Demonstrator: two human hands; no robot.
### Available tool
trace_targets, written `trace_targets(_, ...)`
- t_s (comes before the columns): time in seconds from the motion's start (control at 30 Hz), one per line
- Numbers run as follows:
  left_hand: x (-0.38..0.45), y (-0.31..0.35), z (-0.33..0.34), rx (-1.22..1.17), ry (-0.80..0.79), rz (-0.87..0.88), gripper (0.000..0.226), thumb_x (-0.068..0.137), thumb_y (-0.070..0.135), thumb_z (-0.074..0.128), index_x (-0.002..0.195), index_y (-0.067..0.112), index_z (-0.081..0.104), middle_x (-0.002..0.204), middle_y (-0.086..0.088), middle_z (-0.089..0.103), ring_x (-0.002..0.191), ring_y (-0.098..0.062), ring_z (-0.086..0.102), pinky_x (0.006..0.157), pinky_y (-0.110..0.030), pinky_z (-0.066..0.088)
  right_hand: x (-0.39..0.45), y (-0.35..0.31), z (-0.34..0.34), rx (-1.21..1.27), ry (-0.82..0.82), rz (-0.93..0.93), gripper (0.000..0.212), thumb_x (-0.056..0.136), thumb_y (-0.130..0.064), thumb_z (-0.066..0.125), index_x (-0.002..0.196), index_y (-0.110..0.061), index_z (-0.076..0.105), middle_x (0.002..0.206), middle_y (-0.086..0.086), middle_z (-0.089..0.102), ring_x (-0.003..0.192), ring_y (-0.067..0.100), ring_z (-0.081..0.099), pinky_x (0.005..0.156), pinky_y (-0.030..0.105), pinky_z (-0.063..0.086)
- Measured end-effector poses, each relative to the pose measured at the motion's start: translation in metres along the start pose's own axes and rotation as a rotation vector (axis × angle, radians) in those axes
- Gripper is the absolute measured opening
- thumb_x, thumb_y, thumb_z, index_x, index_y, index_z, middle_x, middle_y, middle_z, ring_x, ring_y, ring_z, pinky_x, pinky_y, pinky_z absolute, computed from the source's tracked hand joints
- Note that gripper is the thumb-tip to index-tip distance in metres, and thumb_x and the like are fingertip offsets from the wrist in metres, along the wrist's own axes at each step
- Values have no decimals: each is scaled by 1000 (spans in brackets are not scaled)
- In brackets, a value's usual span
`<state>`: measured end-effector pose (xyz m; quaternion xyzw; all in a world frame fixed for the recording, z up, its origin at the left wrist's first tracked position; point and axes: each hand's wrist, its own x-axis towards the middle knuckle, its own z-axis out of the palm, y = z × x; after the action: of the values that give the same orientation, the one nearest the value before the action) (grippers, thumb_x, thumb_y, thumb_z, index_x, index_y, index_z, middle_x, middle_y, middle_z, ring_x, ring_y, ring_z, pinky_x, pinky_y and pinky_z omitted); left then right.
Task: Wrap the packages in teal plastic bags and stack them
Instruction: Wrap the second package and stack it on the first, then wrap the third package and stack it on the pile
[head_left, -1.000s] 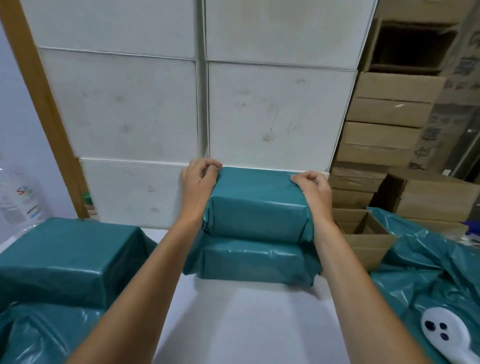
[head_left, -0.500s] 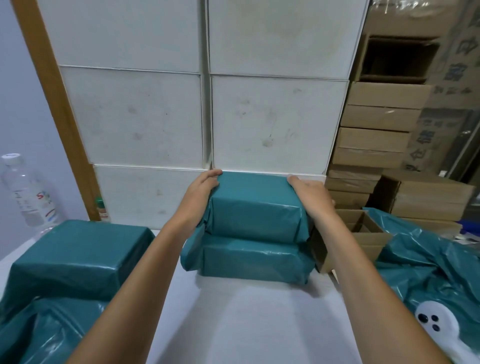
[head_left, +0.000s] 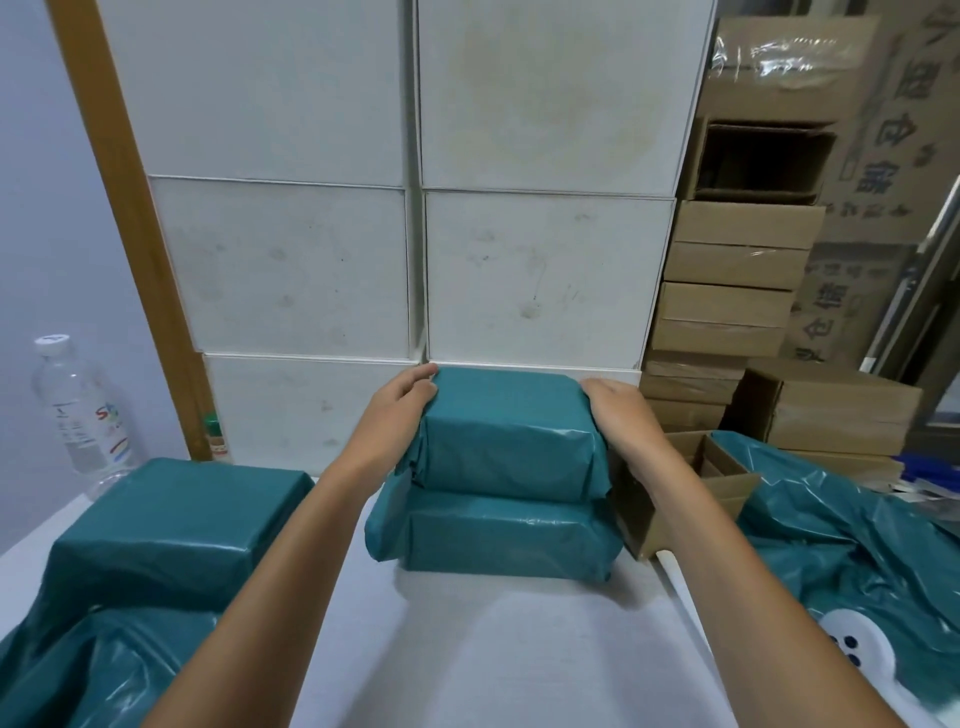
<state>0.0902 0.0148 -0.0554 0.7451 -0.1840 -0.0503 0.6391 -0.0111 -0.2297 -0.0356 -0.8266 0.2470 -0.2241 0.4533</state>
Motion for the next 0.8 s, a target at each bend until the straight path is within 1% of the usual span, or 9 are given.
trace_targets(0.07,1,3,-2,26,-13,-16,38,110,28,46,144,30,62,136,14,60,127,-10,56,101,-24,39,0,1,0,-6,-5,2,44,99,-39,39,91,-13,74,108,9,75,107,30,62,96,43,47)
trace_targets(0.17,-5,12,-3,9,-44,-59,34,108,37,43,128,36,69,124,15,70,120,-10,64,97,-27,46,-4,-3,-4,96,-16,18,36,100,-33,38,86,-9,62,95,10,67,88,26,57,77,38,41)
trace_targets(0.23,-8,16,-3,-13,-45,-59,35,106,42,40,119,37,72,118,9,74,112,-9,67,97,-31,48,-6,-4,-9,116,15,1,32,100,-29,39,90,-11,62,98,9,65,94,28,57,81,42,44)
trace_targets(0.3,-13,21,-7,-4,-27,-39,34,110,40,35,119,39,68,120,15,69,106,0,62,98,-31,42,-16,-8,-16,109,62,9,34,105,-32,38,108,-14,67,114,5,66,107,26,58,91,44,45)
trace_targets(0.43,-32,29,-36,84,29,-19,54,106,48,35,154,30,52,158,11,50,147,-11,44,125,-41,29,-56,-23,-20,108,329,-130,32,109,-31,40,126,-19,65,112,-1,66,101,17,59,84,35,43)
trace_targets(0.53,-49,30,-76,93,106,13,65,94,55,38,151,27,57,157,5,56,146,-15,48,126,-47,32,-106,-43,3,233,419,-316,21,105,-27,48,116,-22,66,102,-8,69,88,9,61,81,33,51)
trace_targets(0.6,-62,30,-106,106,190,46,65,92,53,40,145,24,63,150,3,62,140,-15,55,124,-47,35,-140,-55,32,354,346,-373,15,102,-21,52,107,-22,66,95,-8,71,87,8,63,79,28,51)
trace_targets(0.7,-83,18,-154,166,328,61,50,102,41,41,139,20,69,144,2,67,136,-17,58,122,-45,39,-191,-66,94,519,99,-327,14,100,-19,55,100,-26,67,96,-4,75,92,12,69,82,31,55)
trace_targets(0.8,-104,-3,-199,263,432,13,45,108,31,39,143,18,66,148,1,63,140,-18,54,116,-32,36,-228,-67,161,496,-129,-239,15,101,-19,56,107,-28,67,105,-10,74,98,2,67,87,29,51)
